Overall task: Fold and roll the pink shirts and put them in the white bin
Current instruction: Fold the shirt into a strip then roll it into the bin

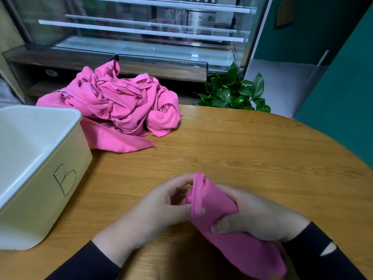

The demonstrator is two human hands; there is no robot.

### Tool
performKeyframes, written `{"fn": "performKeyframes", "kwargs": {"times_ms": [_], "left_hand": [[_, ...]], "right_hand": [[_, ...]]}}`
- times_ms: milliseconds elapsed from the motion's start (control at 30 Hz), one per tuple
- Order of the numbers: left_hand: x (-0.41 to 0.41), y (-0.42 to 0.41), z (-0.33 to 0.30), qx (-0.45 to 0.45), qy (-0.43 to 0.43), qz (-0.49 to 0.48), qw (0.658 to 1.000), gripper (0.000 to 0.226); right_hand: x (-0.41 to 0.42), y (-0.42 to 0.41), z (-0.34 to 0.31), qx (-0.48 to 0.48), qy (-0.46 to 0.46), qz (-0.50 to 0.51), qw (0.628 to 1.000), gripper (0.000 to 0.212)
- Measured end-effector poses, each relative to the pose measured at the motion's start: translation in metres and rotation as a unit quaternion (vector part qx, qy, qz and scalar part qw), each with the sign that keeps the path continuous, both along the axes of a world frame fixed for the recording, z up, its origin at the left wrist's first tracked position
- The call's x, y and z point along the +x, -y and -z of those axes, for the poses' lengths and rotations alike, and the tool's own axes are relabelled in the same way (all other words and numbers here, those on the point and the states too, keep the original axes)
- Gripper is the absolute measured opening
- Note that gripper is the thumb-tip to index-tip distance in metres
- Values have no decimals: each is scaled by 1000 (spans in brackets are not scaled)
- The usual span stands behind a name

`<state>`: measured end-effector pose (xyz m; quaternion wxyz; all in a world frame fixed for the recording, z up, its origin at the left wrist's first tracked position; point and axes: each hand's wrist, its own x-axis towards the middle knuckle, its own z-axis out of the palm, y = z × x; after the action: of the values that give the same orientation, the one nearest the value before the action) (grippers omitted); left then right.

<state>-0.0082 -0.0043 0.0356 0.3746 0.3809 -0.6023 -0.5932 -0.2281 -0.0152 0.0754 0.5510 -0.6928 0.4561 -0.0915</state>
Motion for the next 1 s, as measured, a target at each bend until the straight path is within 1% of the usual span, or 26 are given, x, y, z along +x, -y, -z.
{"fn": "performKeyframes", "kwargs": {"times_ms": [100,133,200,300,400,467,500,533,567,600,633,700,767,833,867,933,967,1000], "left_hand": [[7,3,-3,-64,112,5,992,58],[9,5,-3,-81,137,14,987,59],[10,7,-4,-105,145,25,984,61],[9,6,-4,-125,126,20,984,59],[8,5,-1,-157,149,28,976,59],[7,6,2,-173,166,32,970,57],[8,6,4,-165,156,30,973,56],[7,5,4,-128,119,28,984,56],[5,4,4,-68,52,20,996,56],[4,2,5,-17,-12,8,1000,57],[3,1,8,14,-59,-11,998,58],[4,-2,12,24,-76,-27,996,60],[6,-3,12,-13,-35,-15,999,63],[7,-1,10,-103,68,3,992,61],[7,1,10,-157,126,14,979,60],[4,8,14,-262,217,29,940,58],[4,12,16,-293,247,28,923,59],[5,15,21,-297,264,24,917,60]], "right_hand": [[2,0,-6,-28,-54,-20,998,56],[3,0,-7,-33,-64,-27,997,55],[5,1,-9,-36,-74,-39,996,53],[7,5,-10,-27,-79,-56,995,50],[6,8,-9,-30,-109,-74,991,51],[5,9,-8,-13,-125,-81,989,49],[6,9,-8,-8,-128,-83,988,49],[7,9,-9,-11,-127,-82,988,49],[8,10,-11,-15,-123,-82,989,46],[9,11,-13,-19,-123,-85,988,43],[10,14,-16,-21,-127,-90,988,40],[11,18,-19,-10,-145,-96,985,40],[12,20,-18,-9,-170,-111,979,47],[15,20,-16,-24,-191,-128,973,50],[17,20,-16,-28,-200,-134,970,47],[23,19,-14,-42,-222,-137,965,47],[25,20,-12,-58,-227,-133,963,52],[26,20,-7,-75,-230,-119,963,61]]}}
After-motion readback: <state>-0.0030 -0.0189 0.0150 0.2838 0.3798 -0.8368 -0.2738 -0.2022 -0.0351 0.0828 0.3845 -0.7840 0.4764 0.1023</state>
